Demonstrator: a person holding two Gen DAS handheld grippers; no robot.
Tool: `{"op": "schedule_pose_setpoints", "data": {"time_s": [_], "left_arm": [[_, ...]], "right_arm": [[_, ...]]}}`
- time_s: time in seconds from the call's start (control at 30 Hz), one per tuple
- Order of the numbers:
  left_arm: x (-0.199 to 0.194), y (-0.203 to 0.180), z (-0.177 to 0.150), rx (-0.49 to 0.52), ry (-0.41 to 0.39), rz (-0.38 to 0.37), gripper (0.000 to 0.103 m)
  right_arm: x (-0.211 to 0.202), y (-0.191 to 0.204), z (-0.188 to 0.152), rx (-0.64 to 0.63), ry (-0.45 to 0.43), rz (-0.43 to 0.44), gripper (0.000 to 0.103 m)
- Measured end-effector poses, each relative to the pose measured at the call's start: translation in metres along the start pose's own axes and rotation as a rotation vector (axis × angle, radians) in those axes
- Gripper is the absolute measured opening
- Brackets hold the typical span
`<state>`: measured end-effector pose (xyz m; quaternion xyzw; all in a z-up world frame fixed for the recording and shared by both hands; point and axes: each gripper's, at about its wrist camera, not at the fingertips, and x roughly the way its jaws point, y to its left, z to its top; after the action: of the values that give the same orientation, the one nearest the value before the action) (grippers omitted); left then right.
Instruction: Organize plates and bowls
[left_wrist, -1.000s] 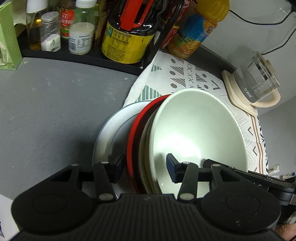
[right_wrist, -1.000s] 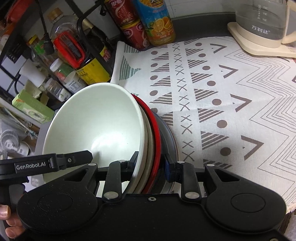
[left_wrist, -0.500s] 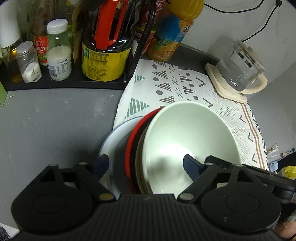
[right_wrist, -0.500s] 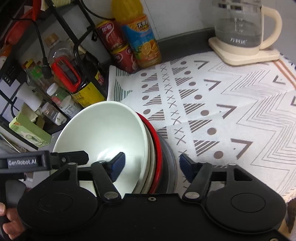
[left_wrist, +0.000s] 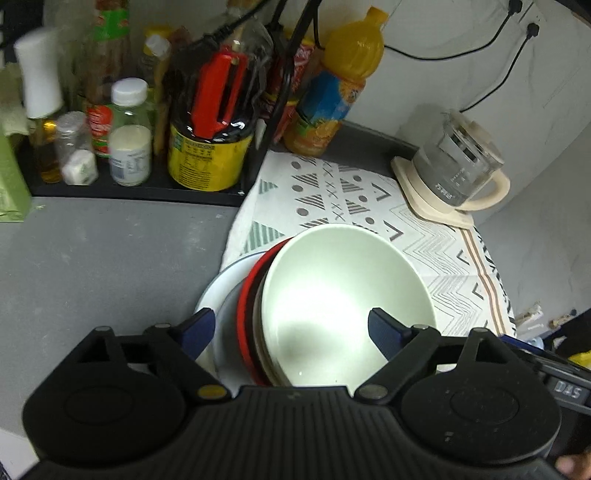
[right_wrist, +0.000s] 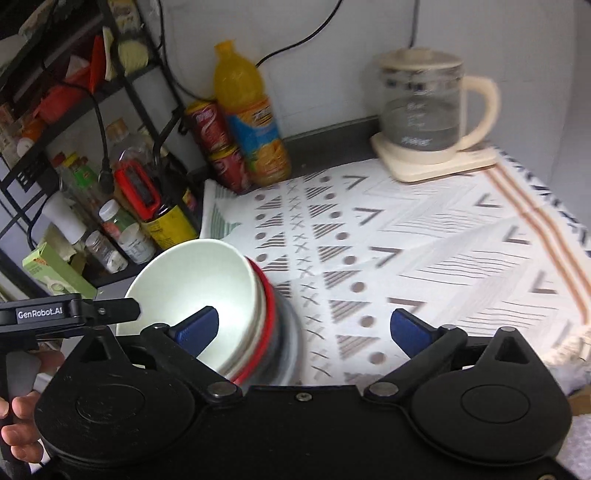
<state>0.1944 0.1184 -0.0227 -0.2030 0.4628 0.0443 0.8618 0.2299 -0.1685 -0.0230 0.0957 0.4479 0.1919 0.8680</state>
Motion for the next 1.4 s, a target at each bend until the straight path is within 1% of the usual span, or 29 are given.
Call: {"op": "schedule_pose_setpoints", "data": {"time_s": [0.1, 0.2, 0.23, 0.3, 0.47, 0.6, 0.7, 0.8, 0.87, 0.97, 1.1, 1.27, 1.33, 1.4], "left_arm": [[-0.015, -0.007, -0.01, 0.018, -0.038, 0.006, 0.089], [-0.032, -0.013, -0.02, -0.001, -0.06, 0.005, 0.089], [-0.039, -0.015, -0.024, -0.003, -0.073, -0.001, 0.091], [-0.05, -0.02, -0.032, 0.009, -0.088, -0.009, 0.094], [-0.075, -0.032, -0.052, 0.032, -0.101, -0.013, 0.094], [-0.094, -0.041, -0.068, 0.072, -0.112, -0.007, 0.094], [-0.108, -0.044, -0.077, 0.086, -0.127, -0.019, 0.094], [-0.123, -0.048, -0.088, 0.095, -0.162, -0.028, 0.103], [-0.131, -0.051, -0.094, 0.107, -0.175, -0.022, 0.103], [-0.143, -0.054, -0.103, 0.128, -0.185, -0.034, 0.103], [-0.157, -0.056, -0.117, 0.151, -0.205, -0.037, 0.103], [-0.171, -0.06, -0.134, 0.191, -0.212, -0.04, 0.103], [-0.177, -0.063, -0.141, 0.219, -0.229, -0.025, 0.103], [-0.183, -0.063, -0.147, 0.223, -0.233, -0.03, 0.103]], "right_arm": [[-0.026, -0.007, -0.007, 0.012, -0.058, -0.013, 0.102], [-0.047, -0.011, -0.017, 0.001, -0.111, -0.038, 0.103], [-0.053, -0.012, -0.02, -0.002, -0.123, -0.037, 0.103], [-0.064, -0.014, -0.027, -0.004, -0.134, -0.037, 0.103], [-0.091, -0.017, -0.044, 0.004, -0.172, -0.027, 0.103], [-0.104, -0.019, -0.059, 0.025, -0.178, -0.053, 0.103], [-0.118, -0.02, -0.07, 0.044, -0.202, -0.063, 0.103], [-0.131, -0.019, -0.081, 0.048, -0.228, -0.08, 0.103], [-0.14, -0.019, -0.088, 0.055, -0.246, -0.088, 0.103], [-0.152, -0.017, -0.099, 0.056, -0.271, -0.106, 0.103], [-0.166, -0.011, -0.114, 0.026, -0.264, -0.128, 0.103], [-0.18, -0.003, -0.131, 0.009, -0.262, -0.154, 0.103], [-0.183, -0.001, -0.137, 0.017, -0.26, -0.156, 0.103], [-0.187, 0.001, -0.143, 0.025, -0.259, -0.144, 0.103]]}}
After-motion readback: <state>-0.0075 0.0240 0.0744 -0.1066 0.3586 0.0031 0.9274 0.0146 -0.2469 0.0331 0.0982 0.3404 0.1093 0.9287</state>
